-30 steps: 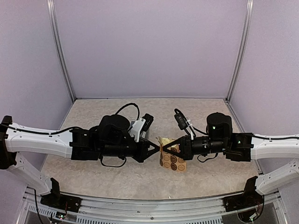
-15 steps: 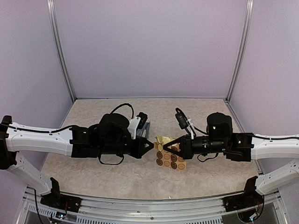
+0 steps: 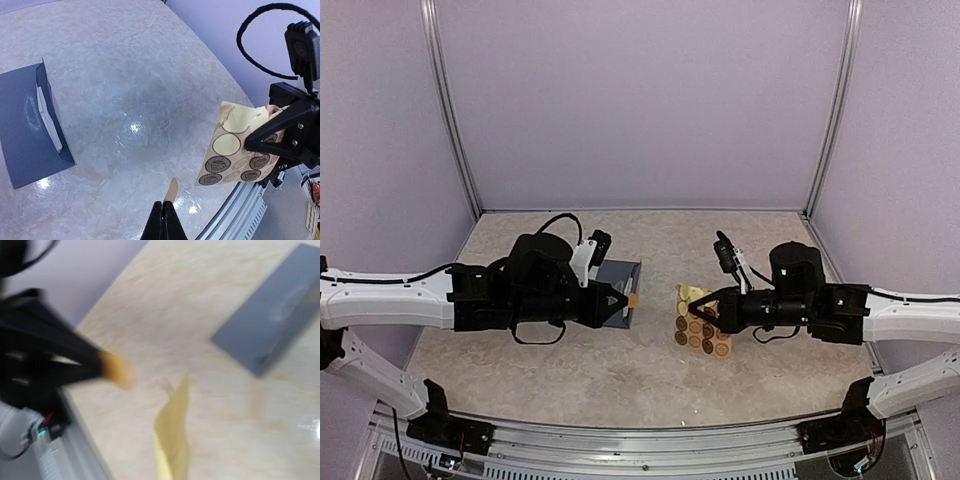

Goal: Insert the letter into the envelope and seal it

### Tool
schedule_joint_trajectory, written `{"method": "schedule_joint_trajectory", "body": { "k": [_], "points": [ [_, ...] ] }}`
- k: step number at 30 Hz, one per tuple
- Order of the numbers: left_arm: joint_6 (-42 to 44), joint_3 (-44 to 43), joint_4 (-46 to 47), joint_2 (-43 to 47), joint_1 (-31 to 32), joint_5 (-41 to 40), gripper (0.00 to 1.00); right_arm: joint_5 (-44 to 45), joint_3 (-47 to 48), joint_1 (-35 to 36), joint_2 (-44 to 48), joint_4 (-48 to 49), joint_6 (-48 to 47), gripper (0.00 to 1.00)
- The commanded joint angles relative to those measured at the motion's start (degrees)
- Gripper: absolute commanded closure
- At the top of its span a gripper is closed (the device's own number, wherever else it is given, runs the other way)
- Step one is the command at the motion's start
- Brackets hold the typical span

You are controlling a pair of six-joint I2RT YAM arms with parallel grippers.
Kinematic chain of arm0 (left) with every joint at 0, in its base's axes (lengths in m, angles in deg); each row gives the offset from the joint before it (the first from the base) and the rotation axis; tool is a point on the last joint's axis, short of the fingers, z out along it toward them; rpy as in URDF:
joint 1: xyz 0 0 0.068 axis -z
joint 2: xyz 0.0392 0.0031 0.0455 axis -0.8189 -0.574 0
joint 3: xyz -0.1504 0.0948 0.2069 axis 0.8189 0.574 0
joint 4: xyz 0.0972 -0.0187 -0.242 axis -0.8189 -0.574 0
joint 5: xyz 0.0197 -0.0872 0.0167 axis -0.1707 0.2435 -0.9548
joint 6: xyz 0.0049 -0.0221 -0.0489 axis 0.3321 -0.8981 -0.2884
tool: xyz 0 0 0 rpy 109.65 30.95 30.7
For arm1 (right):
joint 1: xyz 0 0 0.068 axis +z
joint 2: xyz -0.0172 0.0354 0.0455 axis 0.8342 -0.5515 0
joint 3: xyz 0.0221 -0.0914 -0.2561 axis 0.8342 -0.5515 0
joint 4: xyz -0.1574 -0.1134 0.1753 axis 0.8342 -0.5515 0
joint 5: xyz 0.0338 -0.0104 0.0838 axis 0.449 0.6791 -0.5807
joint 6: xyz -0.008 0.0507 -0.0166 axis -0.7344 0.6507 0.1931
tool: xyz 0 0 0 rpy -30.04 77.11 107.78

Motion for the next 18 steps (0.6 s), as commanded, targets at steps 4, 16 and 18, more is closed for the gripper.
{"method": "schedule_joint_trajectory", "body": {
  "k": [4, 16, 18],
  "points": [
    [7.2, -0.9, -6.9, 9.0, -7.9, 0.3, 1.0, -5.4, -9.2, -14.7, 0.7, 1.6, -1.3, 1.0],
    [17.1, -4.3, -10.2, 13.4, -27.3, 12.4, 1.0, -6.1, -7.4, -31.2, -11.0, -2.9, -12.8, 0.42],
    [18.9, -4.1, -9.6, 14.2, -30.0, 12.5, 1.0, 1.0, -4.7, -31.3, -11.2, -8.1, -14.7, 0.21]
  ]
}}
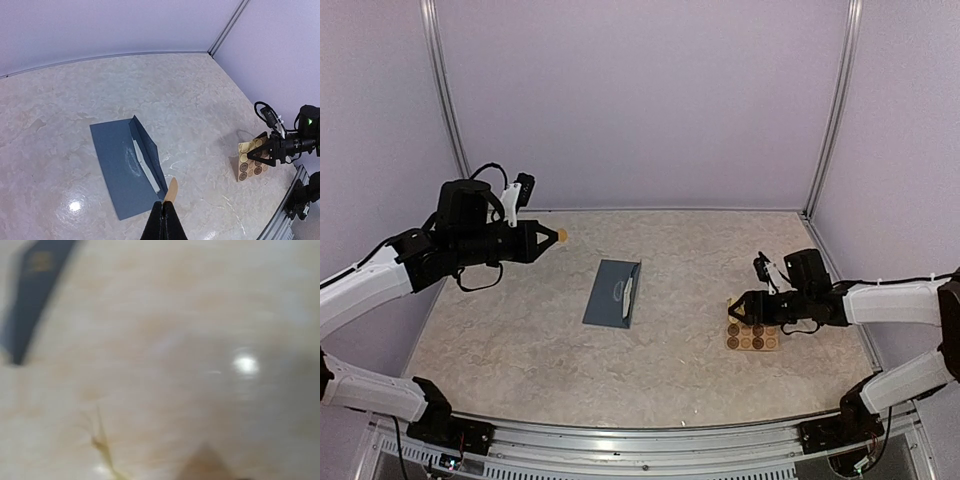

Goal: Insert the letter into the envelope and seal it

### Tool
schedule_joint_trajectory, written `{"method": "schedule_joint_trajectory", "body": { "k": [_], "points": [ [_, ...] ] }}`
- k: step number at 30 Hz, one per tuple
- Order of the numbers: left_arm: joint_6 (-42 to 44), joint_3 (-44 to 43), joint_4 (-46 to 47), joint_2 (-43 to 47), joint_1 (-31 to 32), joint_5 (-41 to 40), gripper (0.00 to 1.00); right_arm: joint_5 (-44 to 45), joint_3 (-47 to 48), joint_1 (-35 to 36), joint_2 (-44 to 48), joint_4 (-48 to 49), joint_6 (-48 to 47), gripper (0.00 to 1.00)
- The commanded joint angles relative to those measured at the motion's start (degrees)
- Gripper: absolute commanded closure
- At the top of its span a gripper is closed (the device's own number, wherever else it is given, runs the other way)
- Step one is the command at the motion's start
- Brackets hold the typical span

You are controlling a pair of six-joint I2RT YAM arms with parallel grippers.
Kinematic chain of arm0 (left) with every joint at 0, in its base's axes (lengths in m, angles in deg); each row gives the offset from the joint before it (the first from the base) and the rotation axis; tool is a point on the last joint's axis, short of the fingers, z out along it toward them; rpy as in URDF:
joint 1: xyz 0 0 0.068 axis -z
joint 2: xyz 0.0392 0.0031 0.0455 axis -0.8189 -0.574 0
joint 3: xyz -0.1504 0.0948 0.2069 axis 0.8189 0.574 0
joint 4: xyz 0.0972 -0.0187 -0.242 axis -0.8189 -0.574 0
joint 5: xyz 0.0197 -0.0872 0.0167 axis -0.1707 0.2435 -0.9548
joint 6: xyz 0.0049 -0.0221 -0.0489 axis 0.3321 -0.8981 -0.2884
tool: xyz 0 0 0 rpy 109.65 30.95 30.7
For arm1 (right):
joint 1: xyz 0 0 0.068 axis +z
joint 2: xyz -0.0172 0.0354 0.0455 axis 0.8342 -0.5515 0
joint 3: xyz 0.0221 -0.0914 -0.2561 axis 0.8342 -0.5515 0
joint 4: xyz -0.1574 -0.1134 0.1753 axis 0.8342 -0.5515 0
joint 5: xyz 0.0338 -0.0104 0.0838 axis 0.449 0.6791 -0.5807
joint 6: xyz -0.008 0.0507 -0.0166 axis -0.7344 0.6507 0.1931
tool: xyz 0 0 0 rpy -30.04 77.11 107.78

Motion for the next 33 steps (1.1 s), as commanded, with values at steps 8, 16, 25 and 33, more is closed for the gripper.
{"method": "schedule_joint_trajectory", "body": {
  "k": [8, 16, 25, 33],
  "points": [
    [9.3, 4.8, 5.4, 5.7, -11.5, 2.9, 1.0, 20.5, 11.7, -0.6, 3.5, -17.3, -4.8, 0.04],
    [10.6, 6.2, 5.7, 7.9, -13.4, 4.5, 1.0, 2.8, 14.9, 1.0, 6.5, -20.2, -12.9, 0.03],
    [5.5, 7.5, 10.0, 10.0, -7.6, 12.2, 1.0, -30.4, 6.7, 2.3, 18.1, -1.6, -2.1, 0.0],
    [-4.1, 13.8, 24.3, 11.9, 13.4, 5.7, 1.0, -29.9, 4.9, 8.8, 22.2, 5.7, 3.9, 0.03]
  ]
}}
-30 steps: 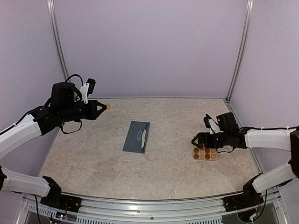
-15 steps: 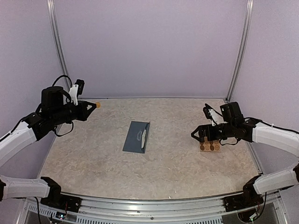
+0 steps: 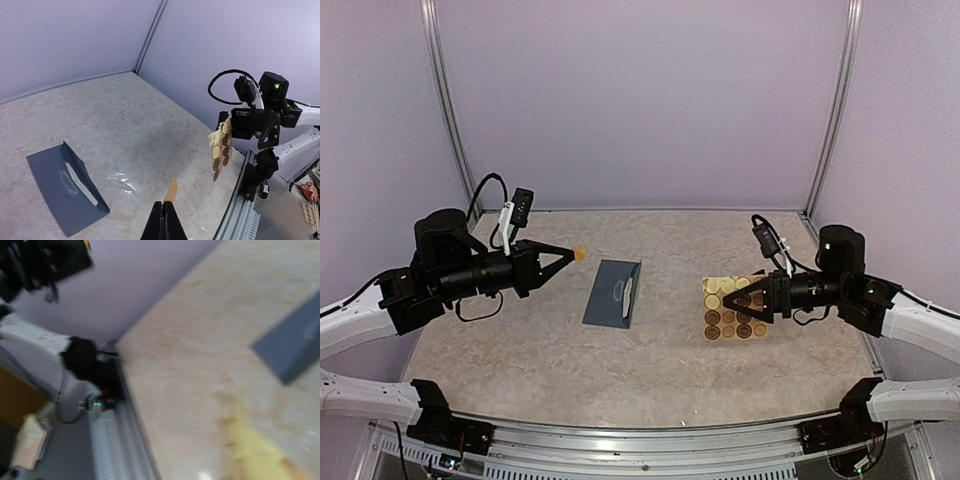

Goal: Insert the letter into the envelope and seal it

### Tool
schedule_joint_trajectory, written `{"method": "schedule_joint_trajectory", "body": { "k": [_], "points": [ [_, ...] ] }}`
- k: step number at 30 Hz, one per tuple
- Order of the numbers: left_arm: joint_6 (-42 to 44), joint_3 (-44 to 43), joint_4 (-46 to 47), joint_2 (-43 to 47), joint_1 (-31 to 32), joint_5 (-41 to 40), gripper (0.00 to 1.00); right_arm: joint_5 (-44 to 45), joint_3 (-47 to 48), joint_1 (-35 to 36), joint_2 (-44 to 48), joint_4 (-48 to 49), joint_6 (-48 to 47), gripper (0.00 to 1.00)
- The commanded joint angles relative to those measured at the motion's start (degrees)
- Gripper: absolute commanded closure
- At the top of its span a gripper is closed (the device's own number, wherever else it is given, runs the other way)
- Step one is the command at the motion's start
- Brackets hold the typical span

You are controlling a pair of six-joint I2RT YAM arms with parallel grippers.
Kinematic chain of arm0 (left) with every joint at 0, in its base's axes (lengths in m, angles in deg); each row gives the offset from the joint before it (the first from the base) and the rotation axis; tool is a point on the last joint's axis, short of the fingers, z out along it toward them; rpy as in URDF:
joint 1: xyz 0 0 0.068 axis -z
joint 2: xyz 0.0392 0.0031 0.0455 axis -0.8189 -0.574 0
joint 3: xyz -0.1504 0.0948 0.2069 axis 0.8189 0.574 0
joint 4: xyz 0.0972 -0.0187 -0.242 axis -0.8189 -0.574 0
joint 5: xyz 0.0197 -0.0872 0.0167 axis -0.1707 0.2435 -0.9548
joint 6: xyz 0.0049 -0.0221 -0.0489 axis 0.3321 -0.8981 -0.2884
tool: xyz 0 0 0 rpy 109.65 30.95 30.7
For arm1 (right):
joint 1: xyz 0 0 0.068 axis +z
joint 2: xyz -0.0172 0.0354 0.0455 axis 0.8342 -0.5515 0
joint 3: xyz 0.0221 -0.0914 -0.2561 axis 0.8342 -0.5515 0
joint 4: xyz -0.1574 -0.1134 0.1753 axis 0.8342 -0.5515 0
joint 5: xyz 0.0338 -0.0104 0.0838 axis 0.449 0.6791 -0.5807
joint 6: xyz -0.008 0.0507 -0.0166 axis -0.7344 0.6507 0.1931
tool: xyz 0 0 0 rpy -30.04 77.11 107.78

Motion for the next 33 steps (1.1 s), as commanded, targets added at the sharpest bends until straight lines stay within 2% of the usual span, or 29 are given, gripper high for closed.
{"method": "schedule_joint_trajectory", "body": {
  "k": [1, 3, 4, 5, 6, 7, 10, 11, 13, 14, 17, 20, 22, 26, 33],
  "points": [
    [-5.6, 3.2, 11.1, 0.3, 10.9, -5.6, 1.0, -1.1, 0.5, 3.9, 2.5, 6.4, 4.4, 0.13],
    [-5.8, 2.8, 11.8, -1.5, 14.7, -9.6, 1.0, 0.4, 0.9, 4.9, 2.2, 5.9, 4.6, 0.39],
    [-5.8, 2.5, 12.1, -2.2, 16.7, -10.6, 1.0, 0.6, 1.1, 5.3, 2.0, 5.9, 4.7, 0.59],
    [-6.0, 2.1, 12.3, -3.3, 17.8, -11.3, 1.0, 0.6, 1.4, 5.7, 1.5, 5.8, 4.7, 0.72],
    [-6.2, 1.7, 12.7, -4.5, 18.7, -11.7, 1.0, 1.1, 1.7, 6.1, 1.2, 5.4, 4.7, 0.79],
    [-6.4, 1.5, 13.3, -5.3, 19.7, -11.8, 1.0, 1.7, 2.0, 6.5, 1.0, 5.0, 4.5, 0.79],
    [-6.4, 0.5, 14.3, -8.0, 22.3, -12.0, 1.0, 2.7, 2.7, 7.4, 0.5, 3.7, 3.7, 0.69],
    [-6.3, 0.1, 14.2, -8.6, 22.9, -12.2, 1.0, 3.8, 2.8, 7.6, 0.6, 3.2, 3.5, 0.62],
    [-6.6, -0.4, 14.1, -9.7, 23.4, -12.8, 1.0, 7.7, 2.7, 7.7, 1.0, 1.0, 3.3, 0.39],
    [-6.8, -0.3, 14.1, -9.9, 23.4, -13.0, 1.0, 10.6, 2.9, 7.7, 0.9, -0.9, 3.1, 0.32],
    [-6.5, -0.7, 12.2, -8.9, 23.4, -15.1, 1.0, 15.5, 3.4, 7.8, -1.3, -6.2, 2.4, 0.24],
    [-5.4, -3.5, 3.9, -6.9, 22.4, -21.1, 1.0, 22.9, 4.1, 10.1, -5.5, -8.8, 3.9, 0.21],
    [-5.2, -5.6, -2.6, -5.8, 19.2, -21.4, 1.0, 29.7, 5.5, 12.6, -9.1, -10.5, 6.1, 0.19],
    [-3.5, -7.4, -10.9, -4.5, 7.1, -13.6, 1.0, 38.4, 8.8, 17.3, -18.1, -9.5, 10.1, 0.17],
    [3.9, -7.9, -17.3, -3.2, -15.4, -2.8, 1.0, 45.3, 19.9, 22.2, -36.3, -8.1, 12.2, 0.19]
  ]
}}
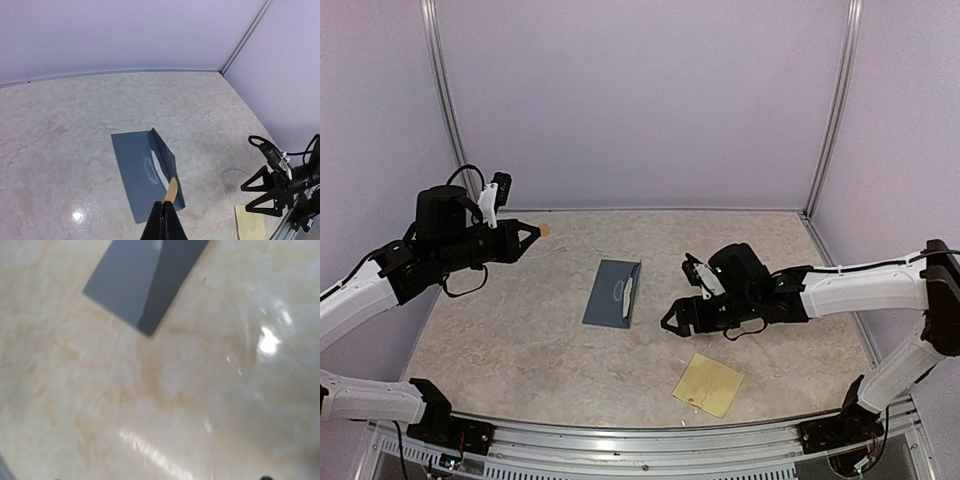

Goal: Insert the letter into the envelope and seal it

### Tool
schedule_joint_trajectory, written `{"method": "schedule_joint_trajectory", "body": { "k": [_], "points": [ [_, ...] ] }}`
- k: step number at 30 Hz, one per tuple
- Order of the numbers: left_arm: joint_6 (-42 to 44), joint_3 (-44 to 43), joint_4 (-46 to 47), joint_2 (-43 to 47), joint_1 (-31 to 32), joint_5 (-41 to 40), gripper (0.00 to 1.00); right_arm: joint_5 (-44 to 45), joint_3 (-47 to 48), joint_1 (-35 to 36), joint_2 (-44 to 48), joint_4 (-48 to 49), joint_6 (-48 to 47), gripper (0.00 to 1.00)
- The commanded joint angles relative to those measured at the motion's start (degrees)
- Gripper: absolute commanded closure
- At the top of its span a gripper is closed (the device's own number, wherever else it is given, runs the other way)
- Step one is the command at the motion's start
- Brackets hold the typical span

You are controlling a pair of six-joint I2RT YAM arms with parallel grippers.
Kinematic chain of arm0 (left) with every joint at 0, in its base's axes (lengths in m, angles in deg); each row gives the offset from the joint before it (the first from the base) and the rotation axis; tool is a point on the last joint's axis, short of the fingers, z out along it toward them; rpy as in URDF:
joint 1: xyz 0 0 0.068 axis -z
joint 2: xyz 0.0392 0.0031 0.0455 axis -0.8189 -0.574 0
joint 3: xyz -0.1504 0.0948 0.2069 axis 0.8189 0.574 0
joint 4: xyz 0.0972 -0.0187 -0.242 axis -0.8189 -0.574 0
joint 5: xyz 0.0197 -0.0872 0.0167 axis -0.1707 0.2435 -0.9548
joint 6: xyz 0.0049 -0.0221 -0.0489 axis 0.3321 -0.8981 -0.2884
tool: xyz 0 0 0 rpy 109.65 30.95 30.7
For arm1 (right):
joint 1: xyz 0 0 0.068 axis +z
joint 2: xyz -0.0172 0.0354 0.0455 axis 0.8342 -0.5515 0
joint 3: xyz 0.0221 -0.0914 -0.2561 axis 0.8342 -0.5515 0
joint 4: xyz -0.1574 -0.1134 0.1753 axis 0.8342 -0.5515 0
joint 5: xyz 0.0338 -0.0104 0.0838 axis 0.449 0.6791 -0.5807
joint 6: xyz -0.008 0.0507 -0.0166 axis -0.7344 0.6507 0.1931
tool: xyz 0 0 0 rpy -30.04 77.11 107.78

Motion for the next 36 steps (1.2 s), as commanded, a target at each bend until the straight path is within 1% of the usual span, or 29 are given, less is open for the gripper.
{"method": "schedule_joint_trajectory", "body": {
  "k": [1, 4, 6, 10, 15, 16, 19, 21, 22, 24, 28, 30, 34, 36],
  "points": [
    [5.6, -1.0, -6.1, 1.5, -10.1, 8.3, 1.0, 7.6, 8.4, 2.4, -9.3, 0.4, 2.0, 0.19],
    [6.5, 0.9, -4.6, 3.4, -13.8, 8.3, 1.0, 8.5, 13.7, 2.7, -15.8, 0.4, 2.4, 0.23],
    [6.9, 2.5, -3.2, 4.4, -14.8, 7.6, 1.0, 8.5, 17.4, 2.7, -20.0, 0.3, 1.9, 0.27],
    [7.2, 4.0, -2.7, 4.8, -15.7, 7.6, 1.0, 12.2, 25.9, 2.7, -27.7, -2.5, 0.8, 0.32],
    [6.9, 4.7, -2.5, 5.1, -16.0, 7.7, 1.0, 17.8, 33.9, 2.8, -35.8, -4.6, 0.3, 0.34],
    [6.8, 4.7, -2.5, 5.1, -16.1, 7.7, 1.0, 18.9, 35.6, 2.8, -37.3, -5.2, 0.2, 0.36],
    [6.6, 4.8, -2.3, 5.0, -16.2, 8.2, 1.0, 21.1, 40.4, 2.7, -41.0, -6.9, 0.1, 0.45],
    [6.6, 4.8, -2.2, 5.0, -16.4, 8.3, 1.0, 22.1, 42.9, 2.7, -42.7, -7.7, -0.3, 0.55],
    [6.5, 4.8, -2.2, 5.0, -16.6, 8.4, 1.0, 22.4, 43.9, 2.7, -43.4, -8.3, -0.4, 0.63],
    [6.5, 4.9, -2.1, 5.1, -16.7, 8.6, 1.0, 23.4, 45.7, 2.7, -44.4, -9.4, -0.7, 0.73],
    [6.8, 5.1, -2.4, 5.1, -17.0, 8.5, 1.0, 25.3, 46.0, 2.8, -44.5, -11.9, -0.9, 0.94],
    [6.8, 5.1, -2.4, 5.1, -17.0, 8.3, 1.0, 25.5, 44.3, 2.8, -43.3, -12.1, -1.4, 1.0],
    [5.7, 5.4, -2.1, 4.8, -17.1, 10.2, 1.0, 24.6, 38.3, 2.8, -38.8, -11.4, -2.3, 1.0],
    [4.3, 5.8, -1.4, 5.0, -16.7, 11.2, 1.0, 23.6, 33.9, 2.7, -35.1, -10.9, -2.3, 1.0]
  ]
}}
